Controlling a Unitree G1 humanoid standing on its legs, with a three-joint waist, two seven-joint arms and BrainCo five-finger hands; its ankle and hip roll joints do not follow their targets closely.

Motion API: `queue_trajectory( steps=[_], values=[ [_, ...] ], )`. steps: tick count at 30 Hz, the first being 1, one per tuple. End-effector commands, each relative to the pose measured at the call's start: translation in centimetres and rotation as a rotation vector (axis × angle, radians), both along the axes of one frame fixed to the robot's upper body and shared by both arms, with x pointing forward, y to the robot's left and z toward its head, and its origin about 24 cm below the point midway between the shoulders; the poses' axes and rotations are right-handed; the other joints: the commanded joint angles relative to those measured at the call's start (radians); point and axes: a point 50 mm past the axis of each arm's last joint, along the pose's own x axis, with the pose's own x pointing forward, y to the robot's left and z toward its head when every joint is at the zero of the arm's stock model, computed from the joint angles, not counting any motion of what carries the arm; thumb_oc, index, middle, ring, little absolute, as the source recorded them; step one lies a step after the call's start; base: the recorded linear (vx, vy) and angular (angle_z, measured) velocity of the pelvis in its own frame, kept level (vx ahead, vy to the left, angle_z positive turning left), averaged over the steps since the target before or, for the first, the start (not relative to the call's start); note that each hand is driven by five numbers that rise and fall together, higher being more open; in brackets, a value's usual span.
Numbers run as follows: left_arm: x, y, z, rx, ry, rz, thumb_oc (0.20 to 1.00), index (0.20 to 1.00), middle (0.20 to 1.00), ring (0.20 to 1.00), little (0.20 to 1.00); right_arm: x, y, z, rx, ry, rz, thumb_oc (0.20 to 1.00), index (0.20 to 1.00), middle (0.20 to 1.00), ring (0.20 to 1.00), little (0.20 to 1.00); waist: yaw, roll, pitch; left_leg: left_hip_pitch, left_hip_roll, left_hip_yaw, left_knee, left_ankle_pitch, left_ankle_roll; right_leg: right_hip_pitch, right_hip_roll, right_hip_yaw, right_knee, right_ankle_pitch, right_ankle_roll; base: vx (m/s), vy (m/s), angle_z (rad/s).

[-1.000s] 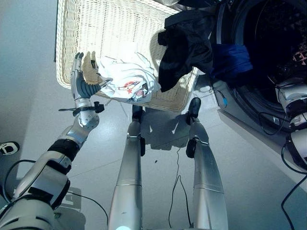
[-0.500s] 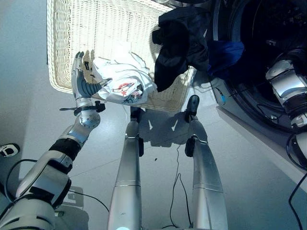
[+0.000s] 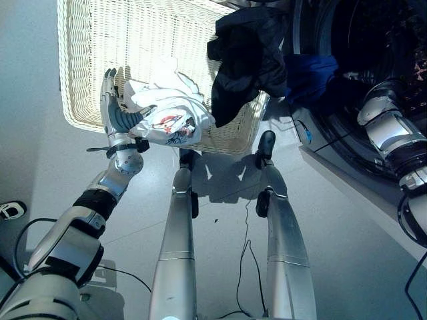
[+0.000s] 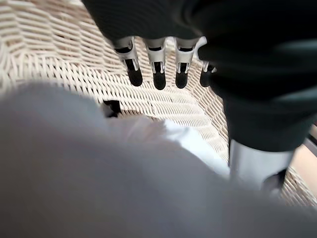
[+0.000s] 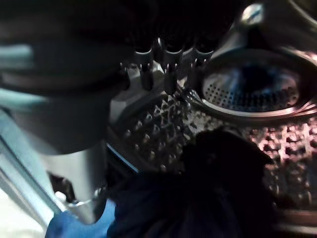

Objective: Put the clothes into the washing machine.

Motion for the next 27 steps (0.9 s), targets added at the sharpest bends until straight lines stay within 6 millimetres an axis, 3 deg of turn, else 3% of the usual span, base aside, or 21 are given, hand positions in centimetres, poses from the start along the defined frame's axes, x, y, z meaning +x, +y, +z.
queue_trajectory(
  steps=[1,10,20,27],
  values=[
    [0.0,-0.5,0.9,-0.016,-0.069,0.004,1.0,1.0,1.0,1.0,1.0,-0.1,0.2,-0.3,-0.136,0.057,0.021,1.0,1.0,1.0,1.0,1.0,0.012,0.037,-0.023,0.026,-0.103,0.048,-0.061,0.023,0.091,0.014,0.094,-0.137,0.086,-0.067,0.037,0.0,0.0,0.0],
    [0.5,-1.2,1.5,-0.014,-0.072,-0.017,1.0,1.0,1.0,1.0,1.0,0.9,0.2,-1.5,-0.193,0.139,0.003,1.0,1.0,1.0,1.0,1.0,0.024,0.051,-0.023,0.02,-0.106,0.047,-0.069,0.034,0.089,0.006,0.09,-0.14,0.083,-0.063,0.038,0.0,0.0,0.0],
    [1.2,-3.1,1.9,-0.025,-0.084,-0.058,1.0,1.0,1.0,1.0,1.0,2.0,0.6,-2.3,-0.298,0.191,-0.059,1.0,1.0,1.0,1.0,1.0,0.046,0.089,-0.023,0.006,-0.117,0.049,-0.085,0.054,0.089,-0.011,0.083,-0.143,0.071,-0.053,0.038,0.0,0.0,0.0],
    [1.5,-4.3,2.0,-0.03,-0.091,-0.083,1.0,1.0,1.0,1.0,1.0,2.4,0.9,-2.0,-0.313,0.202,-0.118,1.0,1.0,1.0,1.0,1.0,0.054,0.105,-0.023,-0.001,-0.123,0.05,-0.09,0.059,0.089,-0.018,0.079,-0.144,0.063,-0.046,0.039,0.0,0.006,0.01]
  ],
)
